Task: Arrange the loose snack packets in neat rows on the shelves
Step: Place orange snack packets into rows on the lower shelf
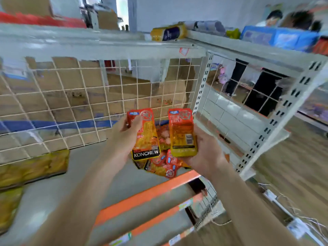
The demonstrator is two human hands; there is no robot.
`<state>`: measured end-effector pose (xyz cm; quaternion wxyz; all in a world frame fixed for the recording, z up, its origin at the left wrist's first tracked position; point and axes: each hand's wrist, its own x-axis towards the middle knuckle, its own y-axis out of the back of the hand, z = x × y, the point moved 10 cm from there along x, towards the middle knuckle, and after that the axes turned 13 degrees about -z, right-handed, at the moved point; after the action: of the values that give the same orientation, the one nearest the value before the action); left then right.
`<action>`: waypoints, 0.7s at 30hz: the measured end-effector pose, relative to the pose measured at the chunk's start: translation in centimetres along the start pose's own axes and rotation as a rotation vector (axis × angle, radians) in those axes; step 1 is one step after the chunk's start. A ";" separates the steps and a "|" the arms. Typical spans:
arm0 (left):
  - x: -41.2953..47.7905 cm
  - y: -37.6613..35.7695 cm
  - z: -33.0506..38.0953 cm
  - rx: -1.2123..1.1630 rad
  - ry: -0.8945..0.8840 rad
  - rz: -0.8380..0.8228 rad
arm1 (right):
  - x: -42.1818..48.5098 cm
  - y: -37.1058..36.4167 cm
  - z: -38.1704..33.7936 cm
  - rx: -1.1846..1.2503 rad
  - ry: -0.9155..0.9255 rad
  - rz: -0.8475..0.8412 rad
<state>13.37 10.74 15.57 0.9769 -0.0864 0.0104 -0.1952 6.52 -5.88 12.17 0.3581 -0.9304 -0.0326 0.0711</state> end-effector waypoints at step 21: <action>-22.0 10.3 2.1 0.223 0.022 0.190 | -10.5 -11.1 8.1 -0.376 0.147 -0.039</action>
<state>-2.87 28.87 15.52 0.9943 0.0263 0.0073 -0.1029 -5.25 6.52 14.85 0.1807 -0.9828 -0.0372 -0.0113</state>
